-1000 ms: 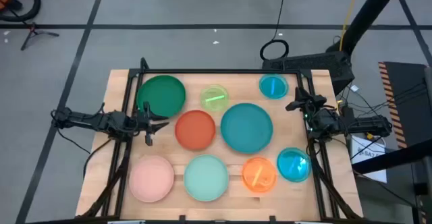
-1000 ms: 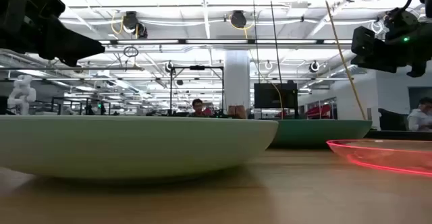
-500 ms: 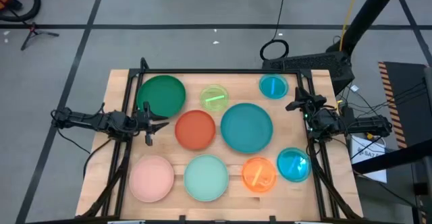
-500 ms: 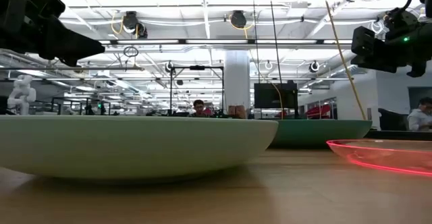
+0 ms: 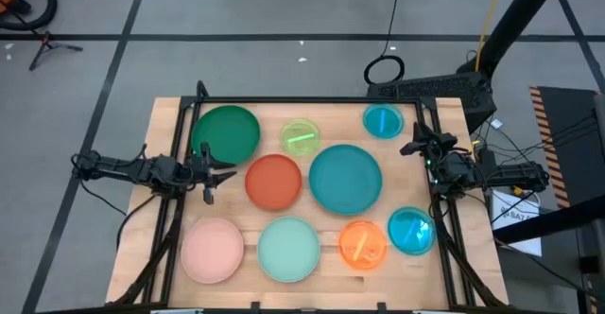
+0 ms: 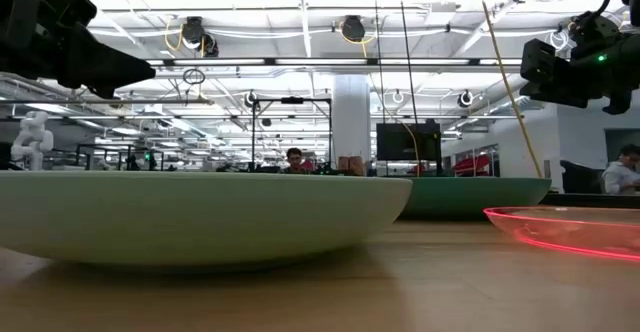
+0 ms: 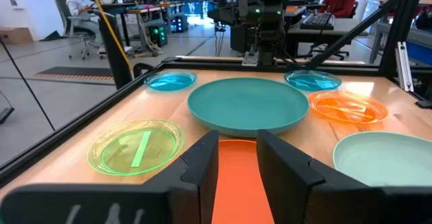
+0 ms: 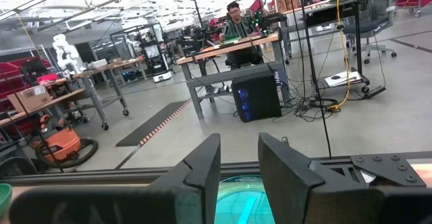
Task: Stack plastic plates
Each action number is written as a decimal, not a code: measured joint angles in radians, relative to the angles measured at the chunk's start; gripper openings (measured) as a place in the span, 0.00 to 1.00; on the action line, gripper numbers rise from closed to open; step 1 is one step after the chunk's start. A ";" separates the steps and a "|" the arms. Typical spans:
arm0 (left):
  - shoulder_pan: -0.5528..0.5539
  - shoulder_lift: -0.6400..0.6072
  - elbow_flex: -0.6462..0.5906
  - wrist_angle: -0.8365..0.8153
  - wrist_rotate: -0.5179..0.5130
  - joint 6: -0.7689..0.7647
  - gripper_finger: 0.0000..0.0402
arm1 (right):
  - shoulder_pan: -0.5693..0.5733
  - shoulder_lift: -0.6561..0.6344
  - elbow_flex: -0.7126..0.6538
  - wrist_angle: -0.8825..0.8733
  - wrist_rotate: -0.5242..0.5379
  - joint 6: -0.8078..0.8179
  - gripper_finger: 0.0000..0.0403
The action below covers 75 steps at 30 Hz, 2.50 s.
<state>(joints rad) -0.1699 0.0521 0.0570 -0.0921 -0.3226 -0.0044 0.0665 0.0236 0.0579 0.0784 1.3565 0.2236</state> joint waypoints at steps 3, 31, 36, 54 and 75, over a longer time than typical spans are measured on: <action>0.000 0.000 0.000 0.000 0.000 0.000 0.27 | 0.000 0.000 0.000 0.000 0.000 0.000 0.23; 0.000 0.000 0.000 0.000 0.000 0.000 0.27 | 0.000 0.000 0.000 0.000 0.000 0.000 0.23; 0.000 0.000 0.000 0.000 0.000 0.000 0.27 | 0.000 0.000 0.000 0.000 0.000 0.000 0.23; 0.000 0.000 0.000 0.000 0.000 0.000 0.27 | 0.000 0.000 0.000 0.000 0.000 0.000 0.23; 0.000 0.000 0.202 -0.002 0.000 0.155 0.27 | 0.000 0.000 0.000 0.000 0.000 0.032 0.23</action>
<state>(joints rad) -0.1697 0.0521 0.2588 -0.0940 -0.3229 0.1506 0.0669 0.0238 0.0579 0.0784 1.3563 0.2559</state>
